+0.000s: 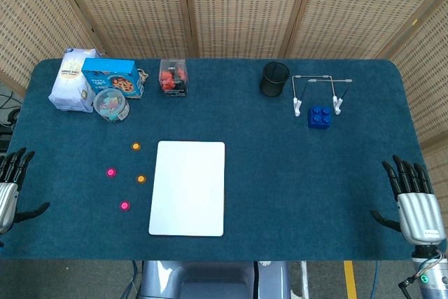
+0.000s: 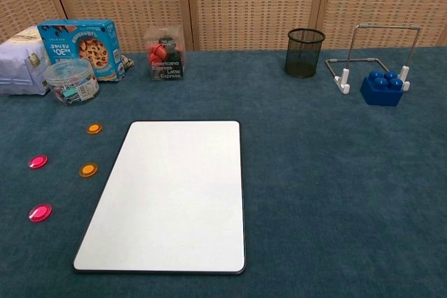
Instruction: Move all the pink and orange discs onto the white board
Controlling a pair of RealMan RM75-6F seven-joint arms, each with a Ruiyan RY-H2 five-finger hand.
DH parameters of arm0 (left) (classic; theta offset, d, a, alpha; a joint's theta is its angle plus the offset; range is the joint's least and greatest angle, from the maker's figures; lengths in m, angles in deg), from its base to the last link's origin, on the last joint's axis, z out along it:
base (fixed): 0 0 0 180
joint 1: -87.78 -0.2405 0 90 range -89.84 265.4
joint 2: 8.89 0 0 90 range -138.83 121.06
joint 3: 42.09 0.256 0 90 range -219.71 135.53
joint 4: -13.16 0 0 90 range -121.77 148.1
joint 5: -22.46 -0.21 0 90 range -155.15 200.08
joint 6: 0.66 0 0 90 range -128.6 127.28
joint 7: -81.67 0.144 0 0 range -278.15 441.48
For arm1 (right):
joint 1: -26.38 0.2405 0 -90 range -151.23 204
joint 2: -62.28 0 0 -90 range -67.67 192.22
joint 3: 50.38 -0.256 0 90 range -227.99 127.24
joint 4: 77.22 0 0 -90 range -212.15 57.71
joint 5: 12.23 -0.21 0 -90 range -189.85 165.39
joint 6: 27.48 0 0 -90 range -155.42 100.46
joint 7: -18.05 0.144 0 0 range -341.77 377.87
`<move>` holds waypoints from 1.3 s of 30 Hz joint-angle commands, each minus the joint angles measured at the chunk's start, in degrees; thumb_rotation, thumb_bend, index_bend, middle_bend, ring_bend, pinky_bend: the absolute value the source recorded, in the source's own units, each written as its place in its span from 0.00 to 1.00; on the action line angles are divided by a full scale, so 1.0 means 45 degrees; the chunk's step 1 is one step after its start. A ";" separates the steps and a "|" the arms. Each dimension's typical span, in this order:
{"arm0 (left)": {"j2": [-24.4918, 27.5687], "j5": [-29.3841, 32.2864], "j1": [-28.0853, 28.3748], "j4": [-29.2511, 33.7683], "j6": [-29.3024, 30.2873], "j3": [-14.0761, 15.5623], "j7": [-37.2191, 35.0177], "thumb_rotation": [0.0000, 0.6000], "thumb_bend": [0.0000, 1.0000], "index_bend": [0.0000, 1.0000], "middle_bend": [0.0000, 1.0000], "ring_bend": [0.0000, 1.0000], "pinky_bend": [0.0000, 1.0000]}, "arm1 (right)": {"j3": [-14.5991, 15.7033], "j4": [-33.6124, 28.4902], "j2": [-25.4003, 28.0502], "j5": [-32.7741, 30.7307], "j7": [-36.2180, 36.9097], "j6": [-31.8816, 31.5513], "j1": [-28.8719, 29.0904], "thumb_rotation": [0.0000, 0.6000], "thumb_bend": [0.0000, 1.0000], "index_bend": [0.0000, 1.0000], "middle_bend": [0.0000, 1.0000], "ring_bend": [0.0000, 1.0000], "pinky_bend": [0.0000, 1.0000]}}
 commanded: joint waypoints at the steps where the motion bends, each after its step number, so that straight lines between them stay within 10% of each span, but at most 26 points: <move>1: 0.0014 -0.0036 -0.0017 0.0027 0.0033 0.0019 -0.0004 1.00 0.00 0.00 0.00 0.00 0.00 | 0.0000 0.0017 -0.0013 -0.0013 0.0013 -0.0012 -0.0019 1.00 0.00 0.00 0.00 0.00 0.00; 10: 0.0008 -0.0560 0.0206 0.0032 -0.0470 0.0371 -0.0235 1.00 0.00 0.01 0.00 0.00 0.00 | 0.0015 -0.0098 0.0042 -0.0094 0.0062 0.0142 0.0008 1.00 0.00 0.00 0.00 0.00 0.00; 20: -0.0824 -0.1434 0.1457 -0.0278 -0.2417 0.0770 -0.1044 1.00 0.11 0.31 0.00 0.00 0.00 | 0.0000 -0.0180 0.0072 -0.0247 0.0346 0.0096 -0.0097 1.00 0.00 0.00 0.00 0.00 0.00; 39: -0.2814 0.0846 0.2703 -0.0273 -0.5117 0.0716 0.1691 1.00 0.23 0.39 0.00 0.00 0.00 | 0.0075 -0.0260 0.0290 -0.0303 0.0830 0.0454 -0.0021 1.00 0.00 0.00 0.00 0.00 0.00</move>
